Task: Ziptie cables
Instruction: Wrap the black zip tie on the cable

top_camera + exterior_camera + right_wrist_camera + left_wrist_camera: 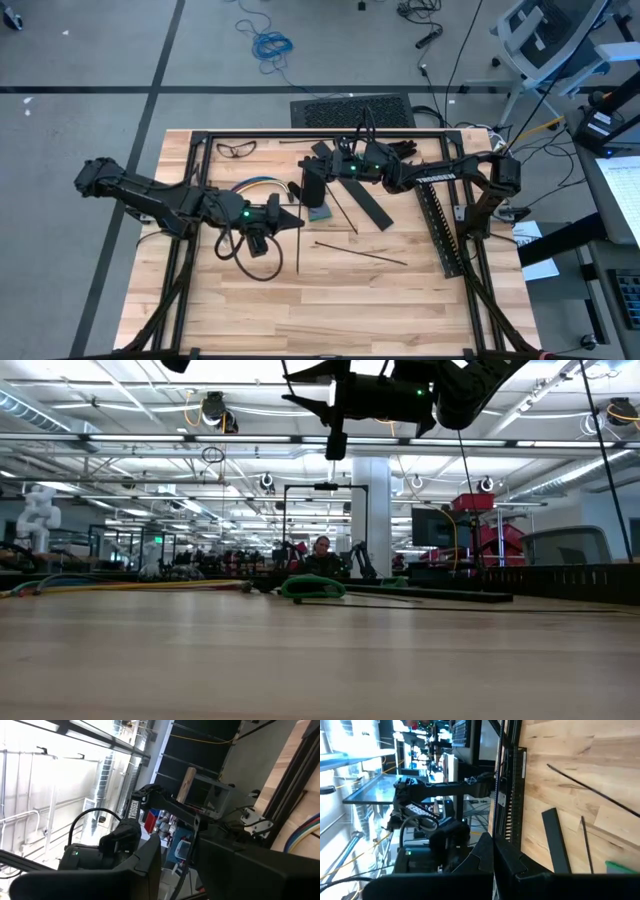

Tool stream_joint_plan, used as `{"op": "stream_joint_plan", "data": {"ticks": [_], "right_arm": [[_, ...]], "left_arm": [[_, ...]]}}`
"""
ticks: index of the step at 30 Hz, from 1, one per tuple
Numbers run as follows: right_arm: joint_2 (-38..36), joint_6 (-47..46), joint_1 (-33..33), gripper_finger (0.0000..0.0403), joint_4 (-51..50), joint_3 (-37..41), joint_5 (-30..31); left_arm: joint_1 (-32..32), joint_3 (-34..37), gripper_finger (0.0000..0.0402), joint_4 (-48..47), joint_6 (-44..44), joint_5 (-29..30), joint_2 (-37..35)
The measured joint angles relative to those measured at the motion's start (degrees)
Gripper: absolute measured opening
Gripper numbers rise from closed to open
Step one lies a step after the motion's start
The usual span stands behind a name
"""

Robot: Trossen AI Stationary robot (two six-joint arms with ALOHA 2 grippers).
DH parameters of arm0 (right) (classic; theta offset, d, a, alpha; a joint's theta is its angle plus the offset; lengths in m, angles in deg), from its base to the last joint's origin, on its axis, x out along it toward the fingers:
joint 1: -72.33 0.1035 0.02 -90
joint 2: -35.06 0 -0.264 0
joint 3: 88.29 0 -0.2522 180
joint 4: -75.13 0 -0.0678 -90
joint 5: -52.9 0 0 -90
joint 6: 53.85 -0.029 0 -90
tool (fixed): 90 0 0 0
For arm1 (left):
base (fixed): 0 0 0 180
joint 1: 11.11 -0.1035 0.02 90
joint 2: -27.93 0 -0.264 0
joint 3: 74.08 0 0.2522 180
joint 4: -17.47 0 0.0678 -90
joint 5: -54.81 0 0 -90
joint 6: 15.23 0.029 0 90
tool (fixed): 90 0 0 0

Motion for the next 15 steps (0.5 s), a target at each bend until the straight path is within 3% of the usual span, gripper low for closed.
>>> {"op": "stream_joint_plan", "data": {"ticks": [6, 12, 15], "right_arm": [[0.0, 0.0, 0.0, 0.0083, 0.0, 0.0, 0.0], [0.0, 0.5, 0.0, 0.0018, 0.0, 0.0, 0.1], [0.0, 1.1, 0.0, 0.0005, 0.0, 0.0, 0.1]], "left_arm": [[-0.6, 0.0, 0.0, 0.0, 0.0, 0.4, 0.0], [-0.6, 0.0, 0.0, 1.0, 0.0, 0.4, 0.0], [-0.6, 0.0, 0.0, 1.9, 0.0, 0.4, 0.0]]}}
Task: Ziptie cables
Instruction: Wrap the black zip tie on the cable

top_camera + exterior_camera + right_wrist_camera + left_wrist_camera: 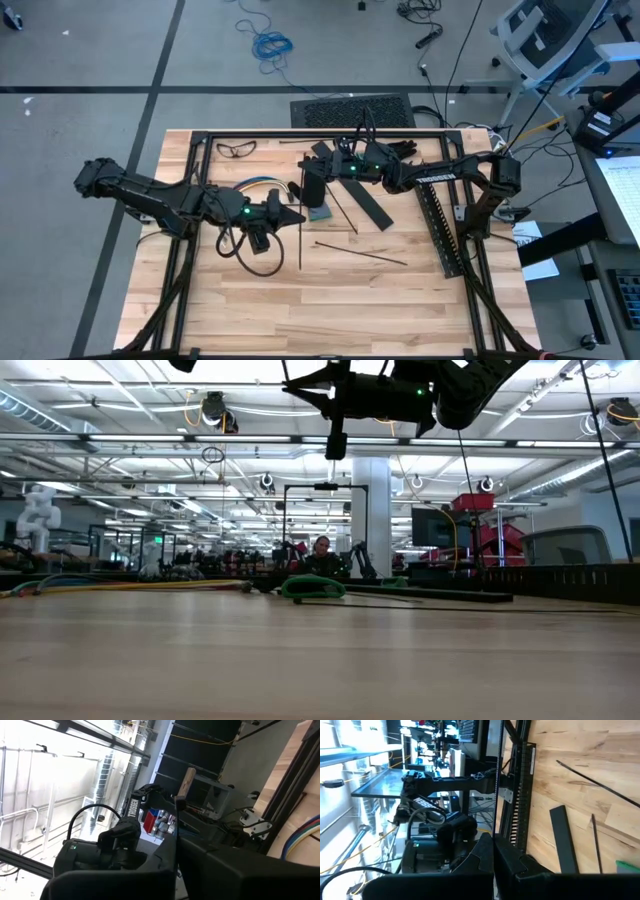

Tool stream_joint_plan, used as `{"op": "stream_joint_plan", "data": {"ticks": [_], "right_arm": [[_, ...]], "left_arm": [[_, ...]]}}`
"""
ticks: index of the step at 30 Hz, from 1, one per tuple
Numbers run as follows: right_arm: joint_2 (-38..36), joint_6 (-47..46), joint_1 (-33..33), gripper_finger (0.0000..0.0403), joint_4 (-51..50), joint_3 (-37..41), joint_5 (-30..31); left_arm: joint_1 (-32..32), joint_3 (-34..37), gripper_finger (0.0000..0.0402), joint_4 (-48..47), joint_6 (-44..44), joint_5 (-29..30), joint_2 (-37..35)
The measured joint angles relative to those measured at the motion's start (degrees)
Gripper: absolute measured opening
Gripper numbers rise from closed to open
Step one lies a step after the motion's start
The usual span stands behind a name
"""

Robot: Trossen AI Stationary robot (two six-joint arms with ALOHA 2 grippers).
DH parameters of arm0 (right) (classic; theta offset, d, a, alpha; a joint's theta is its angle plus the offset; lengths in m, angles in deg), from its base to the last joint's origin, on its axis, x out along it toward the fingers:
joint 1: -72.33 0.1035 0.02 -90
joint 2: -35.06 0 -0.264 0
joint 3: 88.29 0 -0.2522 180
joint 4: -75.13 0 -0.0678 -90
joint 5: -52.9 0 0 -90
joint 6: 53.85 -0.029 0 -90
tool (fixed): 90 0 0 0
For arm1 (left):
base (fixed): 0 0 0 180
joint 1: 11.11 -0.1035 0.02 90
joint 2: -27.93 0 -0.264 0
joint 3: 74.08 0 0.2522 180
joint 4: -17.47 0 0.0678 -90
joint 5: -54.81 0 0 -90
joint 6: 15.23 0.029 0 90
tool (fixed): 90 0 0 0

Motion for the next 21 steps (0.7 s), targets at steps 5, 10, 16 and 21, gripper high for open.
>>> {"op": "stream_joint_plan", "data": {"ticks": [5, 10, 16, 21], "right_arm": [[0.0, 0.0, 0.2, 0.0002, 0.0, 0.0, 0.0], [0.0, 0.3, 0.2, 0.0002, 0.0, 0.0, -0.4], [0.0, 0.7, 0.2, 0.0002, 0.6, 0.0, -0.5], [0.0, 0.9, 0.2, 0.0002, 1.4, 0.0, -0.5]], "left_arm": [[0.2, 0.0, 0.0, -0.2, -1.2, 0.0, 0.0], [0.6, 0.0, 0.0014, 0.7, -8.1, 0.0, 0.0], [0.5, 0.0, 0.005, 1.1, -8.4, 0.7, 0.0], [0.4, 0.0, 0.0098, 1.1, -16.4, 0.7, 0.0]]}}
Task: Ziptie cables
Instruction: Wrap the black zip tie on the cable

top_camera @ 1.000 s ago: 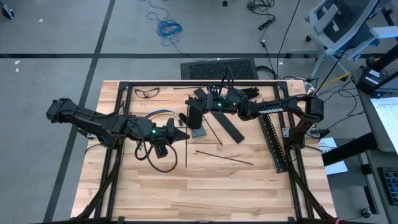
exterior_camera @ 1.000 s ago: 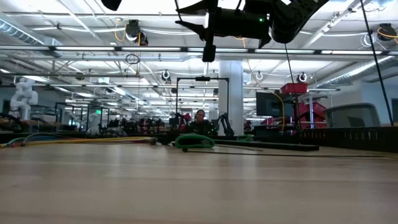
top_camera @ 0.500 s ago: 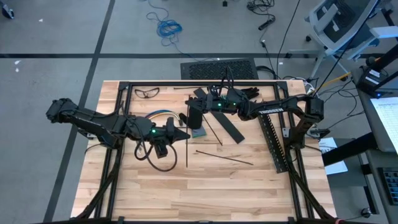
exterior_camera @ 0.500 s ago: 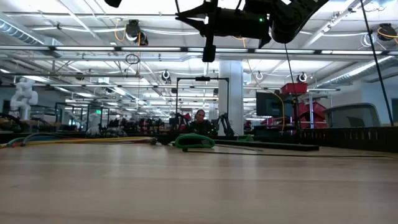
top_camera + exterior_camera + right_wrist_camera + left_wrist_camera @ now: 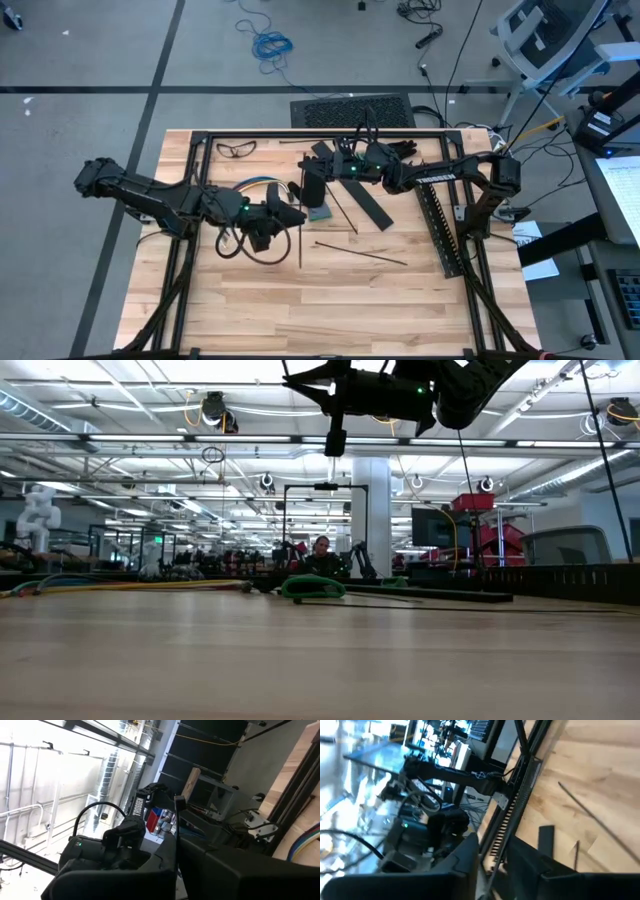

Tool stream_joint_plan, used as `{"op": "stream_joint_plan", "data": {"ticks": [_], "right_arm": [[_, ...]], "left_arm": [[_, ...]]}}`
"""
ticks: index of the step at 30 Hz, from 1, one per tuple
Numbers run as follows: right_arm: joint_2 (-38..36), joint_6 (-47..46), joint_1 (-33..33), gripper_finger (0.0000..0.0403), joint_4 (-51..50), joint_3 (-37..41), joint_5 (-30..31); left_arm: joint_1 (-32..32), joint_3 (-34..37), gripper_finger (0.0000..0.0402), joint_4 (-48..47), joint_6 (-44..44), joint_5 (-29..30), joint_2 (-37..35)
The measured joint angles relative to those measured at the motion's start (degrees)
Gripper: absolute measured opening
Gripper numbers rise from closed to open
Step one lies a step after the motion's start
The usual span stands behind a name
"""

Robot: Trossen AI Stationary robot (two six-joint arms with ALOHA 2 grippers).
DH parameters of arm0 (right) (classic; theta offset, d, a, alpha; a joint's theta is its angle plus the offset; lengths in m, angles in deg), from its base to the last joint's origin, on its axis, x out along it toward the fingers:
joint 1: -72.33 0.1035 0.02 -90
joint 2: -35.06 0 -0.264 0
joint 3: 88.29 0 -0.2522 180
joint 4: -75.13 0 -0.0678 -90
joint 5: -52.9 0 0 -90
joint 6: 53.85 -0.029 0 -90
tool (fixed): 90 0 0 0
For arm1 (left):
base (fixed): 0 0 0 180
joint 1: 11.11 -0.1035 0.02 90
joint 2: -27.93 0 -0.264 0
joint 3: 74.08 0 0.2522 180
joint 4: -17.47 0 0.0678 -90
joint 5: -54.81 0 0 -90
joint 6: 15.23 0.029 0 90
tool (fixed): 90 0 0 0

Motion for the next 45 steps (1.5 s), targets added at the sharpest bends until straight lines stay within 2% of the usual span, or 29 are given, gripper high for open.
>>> {"op": "stream_joint_plan", "data": {"ticks": [3, 8, 11, 15, 20, 23, 26, 28, 30, 32, 34, 35, 37, 38, 40, 42, 45], "right_arm": [[0.0, 0.3, 0.0, 0.0002, 0.0, 0.0, 0.0], [0.0, 3.9, -0.3, 0.0001, -0.3, 0.0, -0.1], [-0.1, 12.0, -1.9, 0.0001, -4.8, 0.0, -1.9], [-0.1, 24.8, -5.8, 0.0001, -15.1, 0.0, -2.8], [-0.4, 34.8, -12.2, 0.0, -18.6, 0.1, -2.8], [-2.2, 38.8, -16.1, 0.0, -18.4, 0.1, -2.9], [-5.3, 41.8, -18.9, 0.0, -18.1, 0.1, -4.3], [-9.1, 44.2, -19.1, 0.0, -17.5, 0.1, -5.7], [-14.1, 47.4, -17.6, 0.0, -17.5, 0.1, -7.4], [-19.0, 51.0, -15.9, 0.0, -20.1, 0.0, -7.7], [-23.6, 54.7, -13.8, 0.0, -25.3, 0.0, -7.2], [-25.5, 56.5, -12.6, 0.0, -28.4, 0.0, -6.4], [-28.8, 59.2, -9.8, 0.0, -34.6, 0.0, -3.9], [-30.1, 60.5, -8.6, 0.0, -37.5, 0.0, -3.2], [-31.6, 62.4, -5.5, 0.0, -42.2, 0.0, -1.2], [-32.1, 63.9, -3.4, 0.0, -44.8, 0.0, 0.5], [-31.9, 63.8, -0.9, 0.0, -44.6, 0.0, 0.8]], "left_arm": [[0.0, 0.0, 0.0132, 0.0, -7.0, 0.0, 0.0], [0.0, 0.0, 0.0171, -1.5, -27.9, -0.3, 0.0], [0.0, 0.0, 0.0175, -4.8, -41.3, -0.2, 0.0], [0.0, 0.0, 0.0176, -4.2, -67.6, 0.1, 0.0], [0.7, 1.1, 0.0176, -4.6, -85.2, 0.8, 0.0], [1.9, 1.8, 0.0176, -4.9, -90.5, 4.2, -0.1], [2.6, 2.0, 0.0176, -3.2, -94.5, 11.1, -0.1], [2.1, 2.0, 0.0176, -2.1, -95.6, 16.5, -0.1], [-1.3, 2.0, 0.0176, -6.1, -102.9, 18.9, -0.3], [-6.5, 2.4, 0.0176, -10.1, -108.4, 15.9, 0.7], [-10.6, 4.2, 0.0176, -9.2, -110.1, 9.8, 1.6], [-12.2, 5.5, 0.0176, -6.0, -110.9, 6.2, 1.7], [-14.6, 7.3, 0.0176, 8.0, -110.3, 0.5, 1.6], [-15.3, 7.8, 0.0176, 15.1, -108.1, -0.8, 1.4], [-15.7, 8.8, 0.0176, 22.8, -102.2, -0.9, 1.2], [-15.8, 8.9, 0.0176, 23.3, -99.2, -0.7, 1.2], [-13.7, 9.2, 0.0176, 16.2, -99.1, -1.0, 1.4]]}}
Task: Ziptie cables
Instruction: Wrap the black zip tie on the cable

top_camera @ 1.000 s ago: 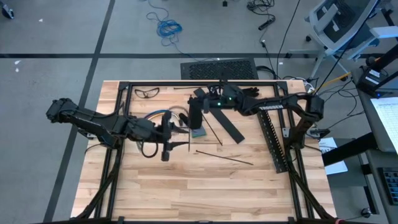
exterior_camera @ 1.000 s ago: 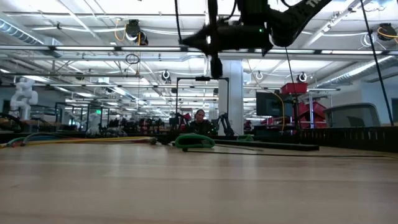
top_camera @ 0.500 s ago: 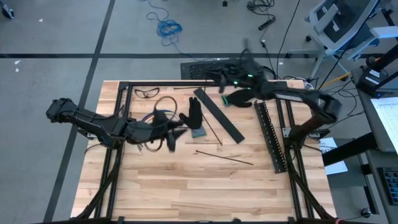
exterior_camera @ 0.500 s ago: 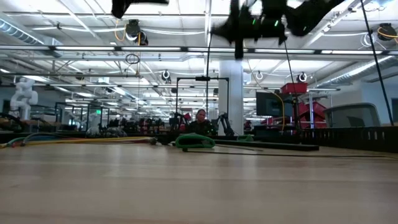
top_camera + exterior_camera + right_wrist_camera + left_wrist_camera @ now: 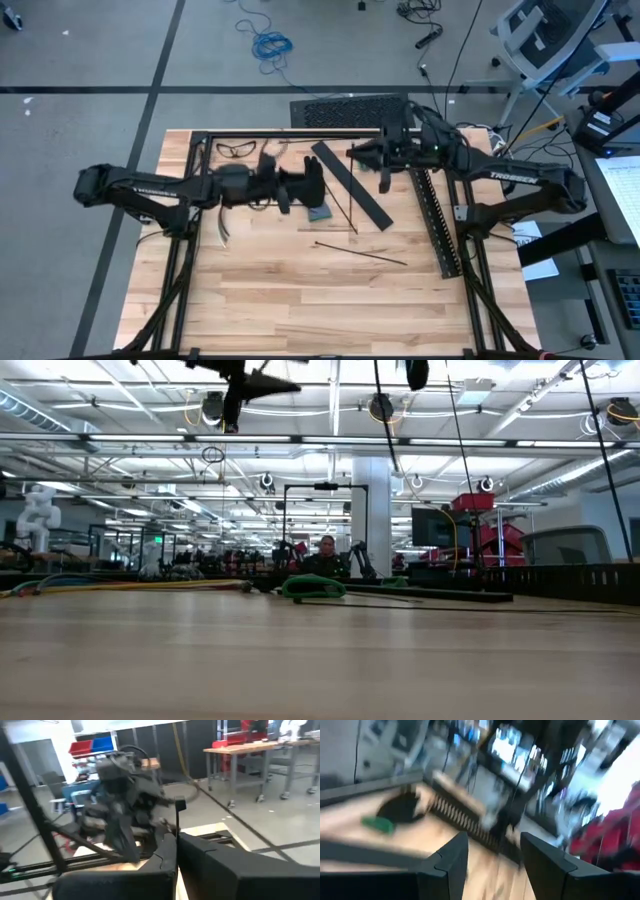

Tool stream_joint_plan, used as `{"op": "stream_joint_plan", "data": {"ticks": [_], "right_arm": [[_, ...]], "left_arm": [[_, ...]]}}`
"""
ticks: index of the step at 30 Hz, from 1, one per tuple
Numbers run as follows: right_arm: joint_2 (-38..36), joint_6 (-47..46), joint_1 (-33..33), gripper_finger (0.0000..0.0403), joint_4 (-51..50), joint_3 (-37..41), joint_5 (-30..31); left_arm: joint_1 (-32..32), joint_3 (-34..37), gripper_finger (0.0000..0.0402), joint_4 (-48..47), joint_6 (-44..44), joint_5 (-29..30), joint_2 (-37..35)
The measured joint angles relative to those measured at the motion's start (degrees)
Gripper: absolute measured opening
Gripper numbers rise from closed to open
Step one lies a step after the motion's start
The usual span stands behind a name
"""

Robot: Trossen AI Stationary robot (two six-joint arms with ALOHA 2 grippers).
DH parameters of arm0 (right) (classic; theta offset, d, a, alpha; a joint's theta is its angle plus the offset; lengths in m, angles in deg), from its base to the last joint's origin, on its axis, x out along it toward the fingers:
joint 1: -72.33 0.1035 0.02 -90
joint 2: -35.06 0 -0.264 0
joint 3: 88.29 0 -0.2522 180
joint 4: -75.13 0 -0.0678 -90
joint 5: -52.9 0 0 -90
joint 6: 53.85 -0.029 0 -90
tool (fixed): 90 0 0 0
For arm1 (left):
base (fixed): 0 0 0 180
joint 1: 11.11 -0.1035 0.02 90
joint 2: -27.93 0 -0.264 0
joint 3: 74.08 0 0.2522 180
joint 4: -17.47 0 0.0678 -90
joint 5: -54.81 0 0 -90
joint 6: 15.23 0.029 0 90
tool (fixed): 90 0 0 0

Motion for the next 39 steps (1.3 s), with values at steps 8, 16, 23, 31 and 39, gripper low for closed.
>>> {"op": "stream_joint_plan", "data": {"ticks": [8, 16, 23, 31, 39], "right_arm": [[6.5, -1.6, 6.7, 0.0, 2.5, 0.0, 4.5], [18.4, -10.5, 7.7, 0.0, 20.4, 0.0, 5.1], [25.2, -15.0, 7.4, 0.0, 26.0, 0.0, 5.8], [25.3, -16.0, 7.6, 0.0, 30.4, 0.0, 5.7], [23.2, -14.5, 7.6, 0.0, 35.2, 0.0, 3.8]], "left_arm": [[12.5, 13.4, 0.0176, 16.0, 0.0, 18.7, 0.0], [13.2, 28.5, 0.0176, 38.0, 6.2, 17.9, -0.6], [8.7, 24.9, 0.0176, 40.1, 20.5, 10.1, -1.5], [7.3, 19.8, 0.0176, 18.3, 25.7, -7.7, -1.6], [7.2, 19.8, 0.0176, 17.0, 25.5, -4.2, -1.2]]}}
